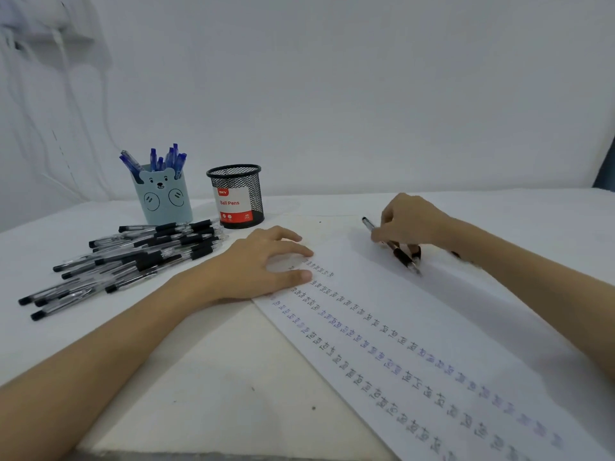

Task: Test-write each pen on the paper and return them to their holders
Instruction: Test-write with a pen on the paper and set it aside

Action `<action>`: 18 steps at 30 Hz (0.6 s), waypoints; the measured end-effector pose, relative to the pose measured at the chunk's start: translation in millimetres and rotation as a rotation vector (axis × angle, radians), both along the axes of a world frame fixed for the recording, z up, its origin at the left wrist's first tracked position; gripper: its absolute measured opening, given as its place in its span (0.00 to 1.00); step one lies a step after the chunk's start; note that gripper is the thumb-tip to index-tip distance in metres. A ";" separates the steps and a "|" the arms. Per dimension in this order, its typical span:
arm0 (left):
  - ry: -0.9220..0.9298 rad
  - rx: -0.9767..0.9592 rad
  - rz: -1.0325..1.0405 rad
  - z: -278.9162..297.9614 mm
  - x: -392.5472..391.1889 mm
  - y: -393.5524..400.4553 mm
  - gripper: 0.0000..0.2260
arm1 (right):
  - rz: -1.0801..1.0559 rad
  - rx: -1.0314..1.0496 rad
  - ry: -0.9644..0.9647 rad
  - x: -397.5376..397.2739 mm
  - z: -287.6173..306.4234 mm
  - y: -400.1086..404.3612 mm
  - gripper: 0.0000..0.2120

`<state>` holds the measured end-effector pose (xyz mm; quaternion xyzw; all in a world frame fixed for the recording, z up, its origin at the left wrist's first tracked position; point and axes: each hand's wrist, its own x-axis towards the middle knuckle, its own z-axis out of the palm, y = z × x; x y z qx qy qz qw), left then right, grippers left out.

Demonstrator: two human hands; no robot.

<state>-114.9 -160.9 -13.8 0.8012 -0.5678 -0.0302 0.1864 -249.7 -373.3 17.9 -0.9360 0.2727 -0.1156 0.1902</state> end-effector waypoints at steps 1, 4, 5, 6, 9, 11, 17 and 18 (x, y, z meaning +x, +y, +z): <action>-0.016 0.017 0.011 1.8 -0.9 -0.4 0.31 | -0.022 -0.083 0.052 -3.0 -0.5 -3.5 0.11; -0.032 0.046 0.037 4.3 1.2 0.7 0.25 | -0.056 -0.238 0.135 -10.4 -0.4 -14.6 0.15; -0.039 0.060 0.046 4.1 2.8 1.6 0.25 | -0.058 -0.263 0.146 -11.9 -0.2 -17.7 0.15; -0.045 0.073 0.056 4.5 4.0 2.1 0.26 | -0.061 -0.284 0.151 -13.0 1.1 -21.1 0.15; -0.021 0.097 0.068 5.3 8.0 3.8 0.28 | -0.064 -0.322 0.154 -12.2 2.6 -26.3 0.13; -0.003 0.111 0.073 6.3 11.9 5.3 0.27 | -0.067 -0.348 0.167 -11.4 1.9 -26.9 0.10; -0.027 0.177 0.104 15.2 20.3 9.7 0.18 | -0.072 -0.392 0.234 -20.9 8.4 -39.6 0.15; -0.016 0.175 0.103 15.2 20.7 11.0 0.18 | -0.075 -0.375 0.232 -22.0 8.3 -41.5 0.16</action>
